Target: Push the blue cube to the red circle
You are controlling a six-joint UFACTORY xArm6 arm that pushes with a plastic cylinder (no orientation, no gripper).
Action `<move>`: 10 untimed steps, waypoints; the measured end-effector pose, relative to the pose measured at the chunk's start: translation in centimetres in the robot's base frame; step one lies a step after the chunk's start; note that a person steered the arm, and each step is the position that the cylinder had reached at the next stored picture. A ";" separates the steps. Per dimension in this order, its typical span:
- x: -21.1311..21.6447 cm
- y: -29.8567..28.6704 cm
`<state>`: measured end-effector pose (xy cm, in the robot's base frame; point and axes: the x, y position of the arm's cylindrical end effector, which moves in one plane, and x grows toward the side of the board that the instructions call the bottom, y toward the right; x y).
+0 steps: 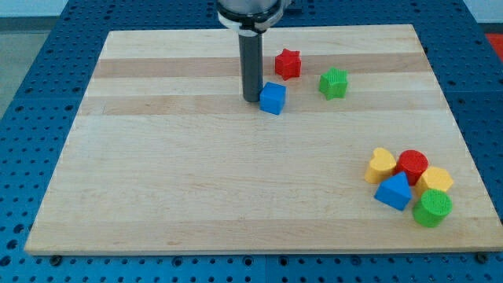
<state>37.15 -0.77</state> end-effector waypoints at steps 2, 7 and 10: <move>0.6 4.9; 6.9 14.5; 8.8 18.4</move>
